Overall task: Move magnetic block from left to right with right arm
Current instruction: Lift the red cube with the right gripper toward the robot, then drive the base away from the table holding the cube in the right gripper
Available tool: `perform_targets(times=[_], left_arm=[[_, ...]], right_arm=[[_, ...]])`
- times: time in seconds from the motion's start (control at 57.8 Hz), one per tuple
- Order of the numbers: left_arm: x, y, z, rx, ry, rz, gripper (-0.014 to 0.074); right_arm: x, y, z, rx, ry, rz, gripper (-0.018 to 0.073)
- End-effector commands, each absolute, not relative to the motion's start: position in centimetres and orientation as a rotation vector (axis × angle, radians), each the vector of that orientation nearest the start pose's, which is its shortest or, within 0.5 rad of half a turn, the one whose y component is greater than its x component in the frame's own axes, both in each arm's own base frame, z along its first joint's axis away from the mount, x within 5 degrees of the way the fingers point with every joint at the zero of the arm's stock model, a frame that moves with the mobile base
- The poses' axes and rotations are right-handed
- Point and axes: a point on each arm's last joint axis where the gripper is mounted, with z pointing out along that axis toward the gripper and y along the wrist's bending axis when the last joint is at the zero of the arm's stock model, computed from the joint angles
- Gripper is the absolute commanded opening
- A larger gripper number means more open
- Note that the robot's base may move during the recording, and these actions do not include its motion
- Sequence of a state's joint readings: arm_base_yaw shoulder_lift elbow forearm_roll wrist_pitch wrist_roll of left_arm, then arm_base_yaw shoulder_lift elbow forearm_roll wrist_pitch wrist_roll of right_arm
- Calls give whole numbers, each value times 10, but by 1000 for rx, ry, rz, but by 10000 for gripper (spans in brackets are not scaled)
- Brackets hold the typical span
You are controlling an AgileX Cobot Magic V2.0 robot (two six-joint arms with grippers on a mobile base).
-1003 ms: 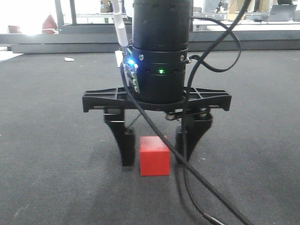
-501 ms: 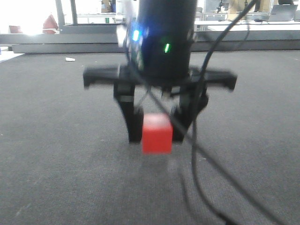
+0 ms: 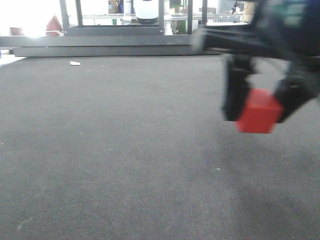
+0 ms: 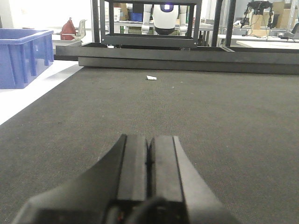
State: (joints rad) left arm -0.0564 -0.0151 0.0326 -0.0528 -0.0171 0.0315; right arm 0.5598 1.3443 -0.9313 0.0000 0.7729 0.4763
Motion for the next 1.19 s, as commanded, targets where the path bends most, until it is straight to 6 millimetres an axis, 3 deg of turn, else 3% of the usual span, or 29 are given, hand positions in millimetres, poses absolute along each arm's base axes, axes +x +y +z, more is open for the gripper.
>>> perform_targets(times=[0.0,0.207,0.38,0.536,0.795,1.055,1.176], left_arm=[[55,-3,210,13,1396,-75,-117],[55,-3,210,13,1396,-75,-117],[55,-3,210,13,1396,-75,-117],[55,-3,210,13,1396,-75,-117],[55,-3,210,13,1396,-75,-117],[55,-3,210,13,1396,-75,-117],[55,-3,210,13,1396,-75,-117]], right_arm=[[216,116,282,-244,2544,348,298],[203,70,287,-274,2378,284,298],[190,34,297,-98,2174,201,298],[171,14,301,12,1966,141,298],[125,5,301,-42,1682,29,298],[82,3,304,-67,1519,-3,298],[71,3,306,-65,1470,-3,298]])
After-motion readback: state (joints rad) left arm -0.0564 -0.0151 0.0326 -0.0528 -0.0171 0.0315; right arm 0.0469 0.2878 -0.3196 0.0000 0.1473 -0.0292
